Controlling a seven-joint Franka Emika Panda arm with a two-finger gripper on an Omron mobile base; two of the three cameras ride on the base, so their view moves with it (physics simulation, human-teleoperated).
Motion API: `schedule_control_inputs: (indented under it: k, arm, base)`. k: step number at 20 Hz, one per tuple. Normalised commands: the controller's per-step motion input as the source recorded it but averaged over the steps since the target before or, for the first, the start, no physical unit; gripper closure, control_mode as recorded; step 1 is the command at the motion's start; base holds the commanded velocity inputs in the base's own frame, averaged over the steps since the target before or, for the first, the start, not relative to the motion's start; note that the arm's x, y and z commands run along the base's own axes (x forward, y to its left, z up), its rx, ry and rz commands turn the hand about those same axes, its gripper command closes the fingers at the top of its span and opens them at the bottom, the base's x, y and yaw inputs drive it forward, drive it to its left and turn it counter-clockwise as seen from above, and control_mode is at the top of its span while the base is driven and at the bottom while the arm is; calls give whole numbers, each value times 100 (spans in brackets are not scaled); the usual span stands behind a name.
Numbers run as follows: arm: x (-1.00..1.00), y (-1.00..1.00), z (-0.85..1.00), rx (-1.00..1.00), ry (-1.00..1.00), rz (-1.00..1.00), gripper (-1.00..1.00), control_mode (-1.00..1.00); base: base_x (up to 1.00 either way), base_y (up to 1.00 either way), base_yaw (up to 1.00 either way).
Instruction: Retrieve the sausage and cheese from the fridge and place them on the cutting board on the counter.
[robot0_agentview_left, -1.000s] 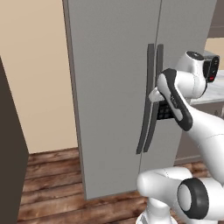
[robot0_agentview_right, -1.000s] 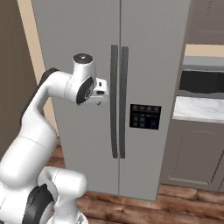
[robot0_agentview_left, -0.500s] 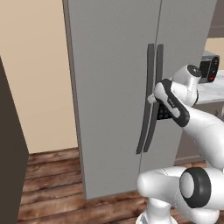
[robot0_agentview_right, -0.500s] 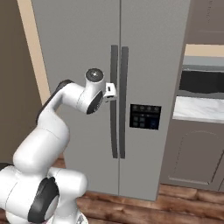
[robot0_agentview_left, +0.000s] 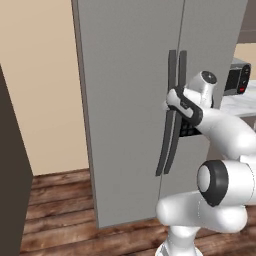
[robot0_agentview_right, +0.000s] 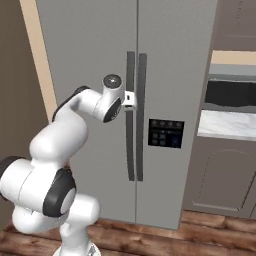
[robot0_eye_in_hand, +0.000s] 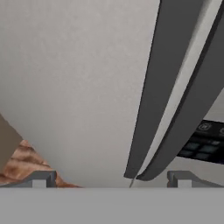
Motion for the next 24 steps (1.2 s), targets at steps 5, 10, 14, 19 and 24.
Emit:
schedule_control_inputs:
  k: [5,10,14,19,24]
  arm:
    - [33,0,-25,7,0,-14,-100,-100]
    - [47,-1,-33,10,0,-14,-100,-100]
    - [47,-16,-22,10,0,-10,-100,-100]
    - [16,-26,-3,5,0,-1,-100,-100]
    - [9,-10,0,0,0,0,-100,-100]
  base:
    - [0,0,0]
    - [0,0,0]
    - [0,0,0]
    - [0,0,0]
    - [0,0,0]
